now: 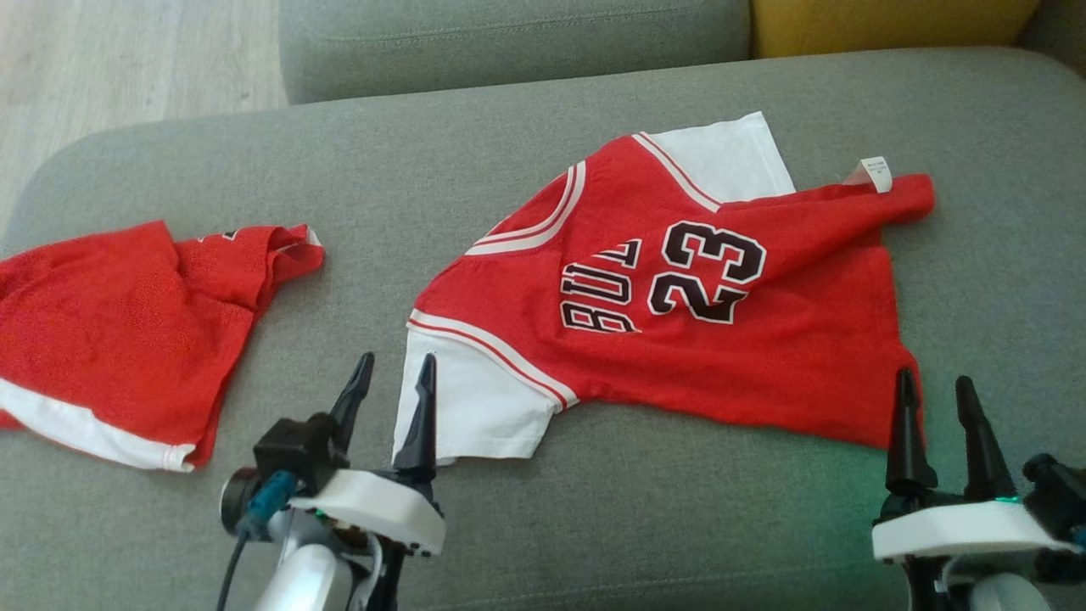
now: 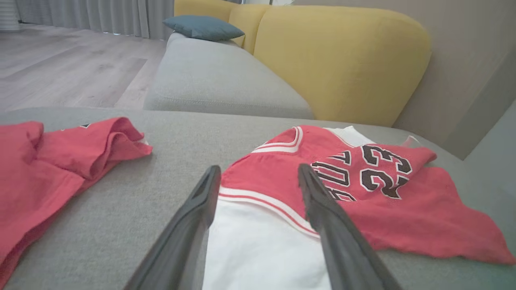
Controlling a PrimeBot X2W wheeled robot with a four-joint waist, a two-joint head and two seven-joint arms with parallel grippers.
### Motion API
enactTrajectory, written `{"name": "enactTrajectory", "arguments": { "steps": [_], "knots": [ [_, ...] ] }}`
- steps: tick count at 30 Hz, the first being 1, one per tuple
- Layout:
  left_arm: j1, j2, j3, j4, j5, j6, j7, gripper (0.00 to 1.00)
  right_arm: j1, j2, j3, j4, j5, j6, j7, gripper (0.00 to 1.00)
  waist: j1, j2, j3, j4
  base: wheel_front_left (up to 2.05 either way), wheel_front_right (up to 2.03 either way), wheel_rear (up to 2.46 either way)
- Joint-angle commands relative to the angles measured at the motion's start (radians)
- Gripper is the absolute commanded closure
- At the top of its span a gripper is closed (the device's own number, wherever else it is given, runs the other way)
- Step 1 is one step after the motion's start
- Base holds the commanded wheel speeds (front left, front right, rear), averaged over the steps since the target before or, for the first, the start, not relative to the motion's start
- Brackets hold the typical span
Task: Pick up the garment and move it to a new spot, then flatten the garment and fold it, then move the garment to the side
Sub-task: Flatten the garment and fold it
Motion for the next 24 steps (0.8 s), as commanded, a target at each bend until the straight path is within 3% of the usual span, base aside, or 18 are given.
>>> {"name": "enactTrajectory", "arguments": {
  "steps": [1, 7, 14, 24],
  "knots": [
    [-0.029, 0.005, 0.049, -0.016, 0.012, 0.008, -0.005, 0.00, -0.028, -0.006, 0.025, -0.044, -0.003, 0.003, -0.010, 0.00, 0.0000, -0.0001, -0.004, 0.001, 0.00, 0.00, 0.00],
    [-0.042, 0.027, 0.037, 0.162, 0.073, 0.028, -0.004, 0.00, -0.026, -0.006, 0.026, -0.053, -0.017, 0.003, -0.011, 0.00, 0.0000, -0.0001, -0.012, 0.001, 0.00, 0.00, 0.00],
    [-0.102, 0.037, 0.007, 0.331, 0.089, 0.014, 0.040, 0.00, -0.028, -0.006, 0.031, -0.067, -0.028, 0.003, -0.011, 0.00, 0.0000, -0.0001, 0.004, -0.012, 0.00, 0.00, 0.00],
    [-0.169, 0.038, -0.022, 0.468, 0.087, -0.009, 0.099, 0.00, -0.048, -0.006, 0.014, -0.080, -0.034, 0.003, -0.011, 0.00, 0.0000, -0.0001, 0.041, -0.037, 0.00, 0.00, 0.00]
  ]
}}
